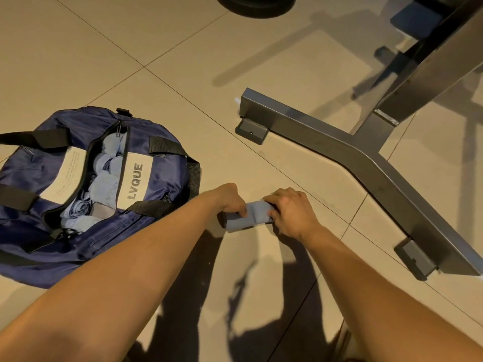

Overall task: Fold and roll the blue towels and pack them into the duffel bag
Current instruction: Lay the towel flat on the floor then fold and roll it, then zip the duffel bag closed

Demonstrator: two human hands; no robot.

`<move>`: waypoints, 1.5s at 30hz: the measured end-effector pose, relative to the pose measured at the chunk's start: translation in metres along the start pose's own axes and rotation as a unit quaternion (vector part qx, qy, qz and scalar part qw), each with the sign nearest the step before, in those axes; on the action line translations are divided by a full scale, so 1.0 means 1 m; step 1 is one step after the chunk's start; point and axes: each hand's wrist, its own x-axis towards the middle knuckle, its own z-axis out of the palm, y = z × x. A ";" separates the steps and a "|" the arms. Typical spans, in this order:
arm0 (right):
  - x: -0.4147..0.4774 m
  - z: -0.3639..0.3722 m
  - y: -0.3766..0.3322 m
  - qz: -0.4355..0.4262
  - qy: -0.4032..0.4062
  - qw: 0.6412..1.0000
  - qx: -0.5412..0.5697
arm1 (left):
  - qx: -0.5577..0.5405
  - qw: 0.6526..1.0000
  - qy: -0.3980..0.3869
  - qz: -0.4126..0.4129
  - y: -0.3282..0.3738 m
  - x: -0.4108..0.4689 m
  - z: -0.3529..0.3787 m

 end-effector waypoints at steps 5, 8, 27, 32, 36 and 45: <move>-0.052 0.025 -0.014 0.304 0.146 0.901 0.272 | -0.028 0.999 -0.024 -0.017 -0.002 -0.008 0.022; -0.053 0.035 -0.024 0.383 0.066 0.767 0.510 | -0.056 0.998 -0.015 -0.031 -0.004 -0.018 0.035; -0.012 -0.180 -0.160 0.002 -0.125 0.830 0.543 | -0.275 0.948 0.109 0.118 -0.044 -0.240 -0.137; -0.015 -0.216 -0.233 -0.077 -0.156 0.857 0.484 | -0.188 0.961 0.100 0.178 -0.066 -0.296 -0.198; -0.009 -0.205 -0.268 -0.067 -0.146 0.833 0.529 | -0.132 0.975 0.096 0.149 -0.097 -0.308 -0.229; 0.042 -0.127 -0.288 0.038 -0.276 0.775 0.567 | -0.208 0.958 0.184 0.074 -0.215 -0.234 -0.237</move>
